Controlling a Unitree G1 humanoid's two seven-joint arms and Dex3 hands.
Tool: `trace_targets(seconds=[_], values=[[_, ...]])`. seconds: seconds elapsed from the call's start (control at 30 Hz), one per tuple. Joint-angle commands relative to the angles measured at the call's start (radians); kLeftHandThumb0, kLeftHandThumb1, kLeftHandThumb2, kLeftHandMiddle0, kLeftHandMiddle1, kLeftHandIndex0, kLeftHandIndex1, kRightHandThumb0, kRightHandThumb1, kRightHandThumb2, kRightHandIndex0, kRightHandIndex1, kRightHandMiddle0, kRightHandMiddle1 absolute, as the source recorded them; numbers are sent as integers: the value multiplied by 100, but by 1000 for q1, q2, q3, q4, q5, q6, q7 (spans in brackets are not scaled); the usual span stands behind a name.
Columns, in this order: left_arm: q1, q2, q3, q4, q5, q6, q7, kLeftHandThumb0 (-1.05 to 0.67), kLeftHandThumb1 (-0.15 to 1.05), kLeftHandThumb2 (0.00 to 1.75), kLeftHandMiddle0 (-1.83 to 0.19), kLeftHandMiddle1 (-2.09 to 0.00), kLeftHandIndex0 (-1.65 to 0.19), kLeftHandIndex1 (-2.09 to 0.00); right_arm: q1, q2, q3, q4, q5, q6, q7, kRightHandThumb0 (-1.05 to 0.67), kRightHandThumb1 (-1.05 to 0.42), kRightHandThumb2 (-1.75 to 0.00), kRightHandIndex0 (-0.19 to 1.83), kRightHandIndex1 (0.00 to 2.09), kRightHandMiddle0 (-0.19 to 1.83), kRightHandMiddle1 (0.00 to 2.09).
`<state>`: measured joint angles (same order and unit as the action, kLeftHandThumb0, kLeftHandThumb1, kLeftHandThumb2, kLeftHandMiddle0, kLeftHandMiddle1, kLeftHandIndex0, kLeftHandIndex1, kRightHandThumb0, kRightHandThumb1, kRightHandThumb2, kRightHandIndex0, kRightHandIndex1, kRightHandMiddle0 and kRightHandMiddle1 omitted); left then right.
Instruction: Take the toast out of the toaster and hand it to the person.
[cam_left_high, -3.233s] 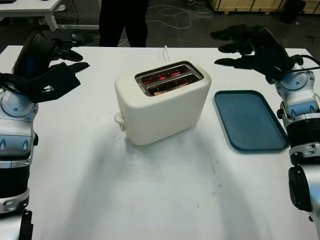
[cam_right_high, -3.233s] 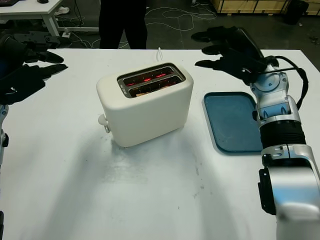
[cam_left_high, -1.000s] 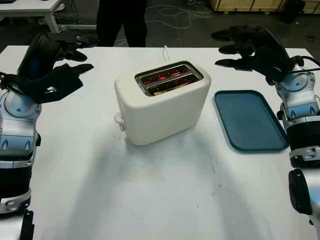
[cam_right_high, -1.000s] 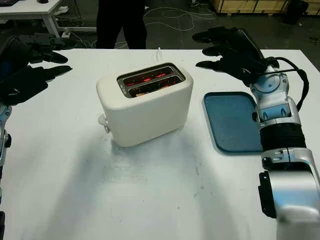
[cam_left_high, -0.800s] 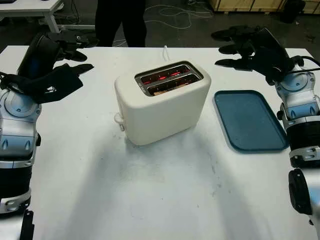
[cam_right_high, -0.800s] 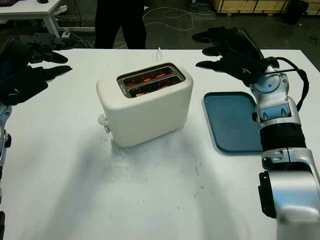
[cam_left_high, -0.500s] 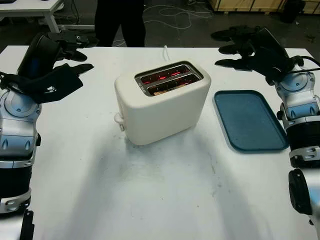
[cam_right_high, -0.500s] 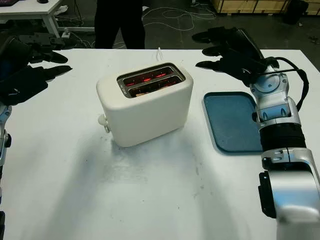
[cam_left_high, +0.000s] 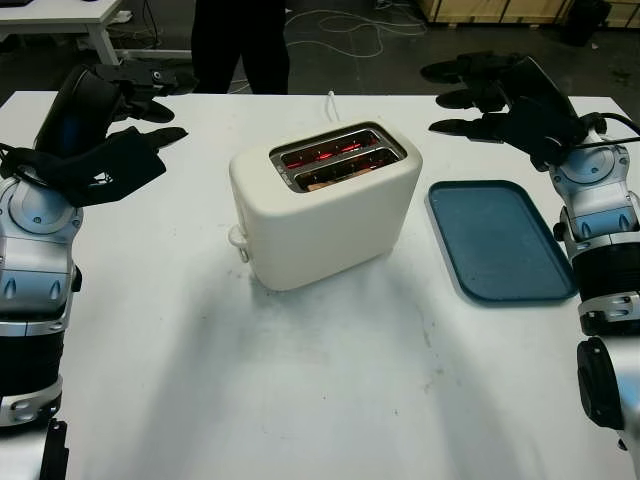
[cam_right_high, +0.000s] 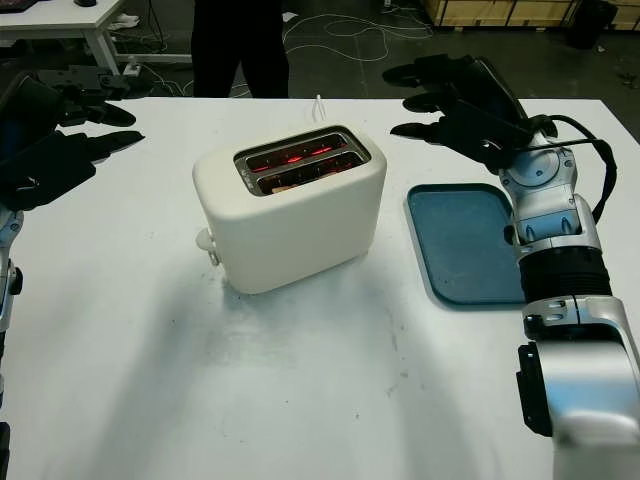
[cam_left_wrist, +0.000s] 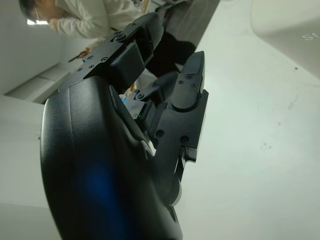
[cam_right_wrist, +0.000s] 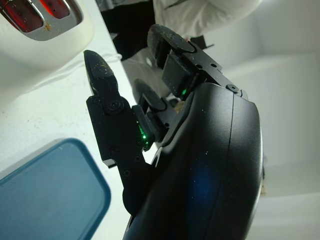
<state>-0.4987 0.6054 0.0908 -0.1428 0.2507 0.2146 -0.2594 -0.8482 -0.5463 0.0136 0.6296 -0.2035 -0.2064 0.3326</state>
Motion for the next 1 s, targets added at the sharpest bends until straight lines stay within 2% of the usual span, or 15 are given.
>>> trace_targets(seconds=[0.0,0.53,0.97], values=[[-12,5,-1,-5,2,-1,-6,-20,92,2,-64,-60,-82,-3,-3,-4,4,8,2,-16,-2,-34,-79,0,83,1,75,0],[-8,1,5,-13,-7,17,-9,-21,92,3,-62,-60,-81,-2,3,-5,-1,1,9,-18,0,-25,-79,0,82,1,74,0],[-11,1,1,-16,-4,22,-10,-19,92,3,-62,-60,-80,-2,0,-1,0,5,12,-16,5,-33,-79,0,83,0,74,0]])
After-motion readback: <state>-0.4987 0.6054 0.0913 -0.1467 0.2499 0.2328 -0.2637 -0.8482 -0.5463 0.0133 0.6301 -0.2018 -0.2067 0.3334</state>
